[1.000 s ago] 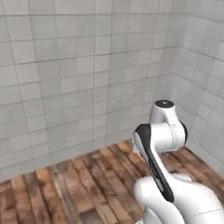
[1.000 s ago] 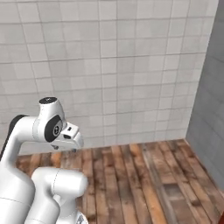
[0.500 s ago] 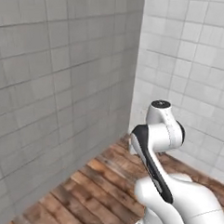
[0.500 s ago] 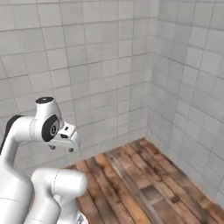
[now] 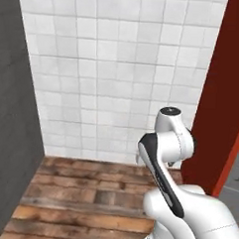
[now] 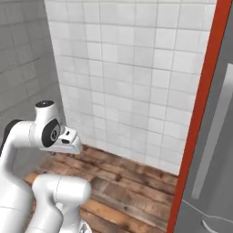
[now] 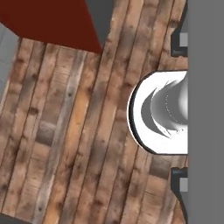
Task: Place one of the steaks on the plate and the other in the bowl. Then place the bowl in the fridge.
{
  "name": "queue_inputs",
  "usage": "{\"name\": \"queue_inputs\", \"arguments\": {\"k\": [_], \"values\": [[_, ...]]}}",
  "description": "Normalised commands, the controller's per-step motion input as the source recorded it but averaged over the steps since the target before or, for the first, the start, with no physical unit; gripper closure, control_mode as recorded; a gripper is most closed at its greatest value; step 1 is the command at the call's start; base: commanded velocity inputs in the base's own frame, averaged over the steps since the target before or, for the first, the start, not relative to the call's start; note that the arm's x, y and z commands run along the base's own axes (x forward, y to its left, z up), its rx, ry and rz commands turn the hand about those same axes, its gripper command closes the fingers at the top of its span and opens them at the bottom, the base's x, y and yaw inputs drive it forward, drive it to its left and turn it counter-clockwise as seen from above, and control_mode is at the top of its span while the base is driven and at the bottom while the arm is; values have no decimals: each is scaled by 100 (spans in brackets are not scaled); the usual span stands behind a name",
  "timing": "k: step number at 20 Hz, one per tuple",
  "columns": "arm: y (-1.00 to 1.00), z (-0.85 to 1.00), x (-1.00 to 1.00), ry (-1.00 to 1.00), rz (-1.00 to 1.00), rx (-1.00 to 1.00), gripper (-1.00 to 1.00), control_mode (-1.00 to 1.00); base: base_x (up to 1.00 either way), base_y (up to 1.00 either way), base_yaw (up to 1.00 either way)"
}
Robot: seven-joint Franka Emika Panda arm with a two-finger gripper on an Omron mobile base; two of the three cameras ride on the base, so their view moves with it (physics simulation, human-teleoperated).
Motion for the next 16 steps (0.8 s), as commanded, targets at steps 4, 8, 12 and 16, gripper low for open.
{"name": "queue_inputs", "arguments": {"k": [4,8,12,16], "values": [[0,0,0,0,0,0,-100,100,17,46,-79],[0,0,0,0,0,0,-100,100,0,88,-61],[0,0,0,0,0,0,-100,100,5,33,-61],[0,0,0,0,0,0,-100,100,-9,6,-54]]}}
